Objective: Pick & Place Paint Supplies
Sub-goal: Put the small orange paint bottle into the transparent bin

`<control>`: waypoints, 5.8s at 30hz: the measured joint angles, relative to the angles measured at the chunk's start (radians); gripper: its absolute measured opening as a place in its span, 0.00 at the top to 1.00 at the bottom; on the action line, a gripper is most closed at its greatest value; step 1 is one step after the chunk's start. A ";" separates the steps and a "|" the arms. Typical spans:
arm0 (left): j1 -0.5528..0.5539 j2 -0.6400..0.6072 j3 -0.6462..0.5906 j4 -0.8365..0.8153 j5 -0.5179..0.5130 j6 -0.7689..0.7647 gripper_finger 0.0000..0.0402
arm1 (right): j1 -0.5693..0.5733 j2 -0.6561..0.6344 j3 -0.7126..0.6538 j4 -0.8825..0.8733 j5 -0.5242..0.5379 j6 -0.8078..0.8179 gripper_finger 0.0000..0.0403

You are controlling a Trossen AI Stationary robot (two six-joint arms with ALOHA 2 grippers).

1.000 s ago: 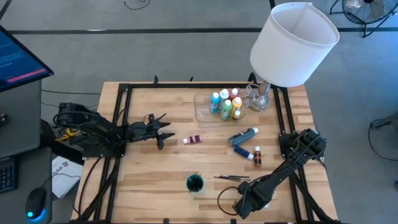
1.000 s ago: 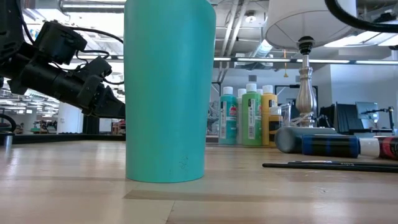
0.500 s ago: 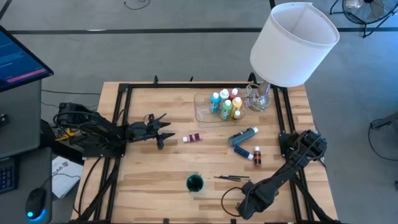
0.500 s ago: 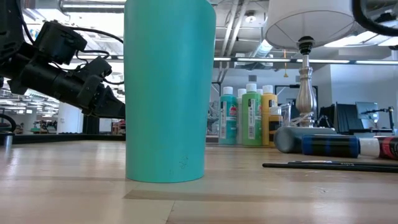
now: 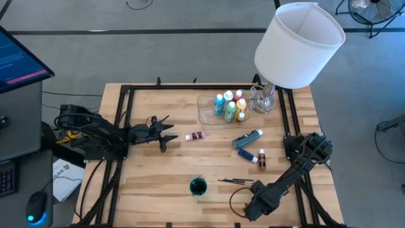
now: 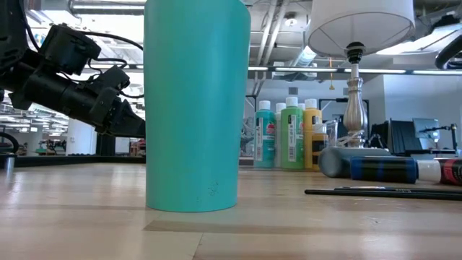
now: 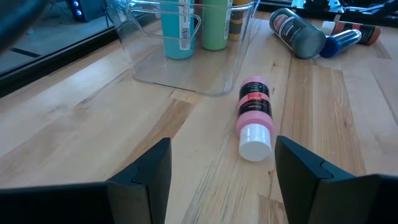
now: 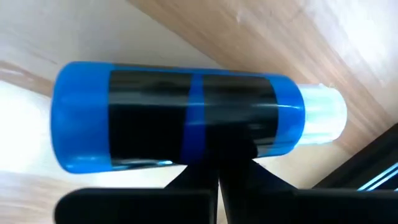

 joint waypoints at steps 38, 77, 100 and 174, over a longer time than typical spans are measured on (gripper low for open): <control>0.000 0.000 0.000 0.000 0.000 0.004 0.54 | -0.137 -0.005 0.005 0.000 0.181 -0.092 1.00; 0.000 0.000 0.000 0.000 0.000 0.022 0.54 | -0.218 -0.004 0.004 -0.013 0.382 0.014 1.00; 0.052 0.000 0.051 0.017 0.005 0.082 0.54 | -0.249 0.005 0.119 -0.094 0.643 -0.011 1.00; 0.031 0.000 0.053 -0.020 0.113 0.047 0.54 | -0.329 -0.168 0.422 0.602 0.817 -0.817 1.00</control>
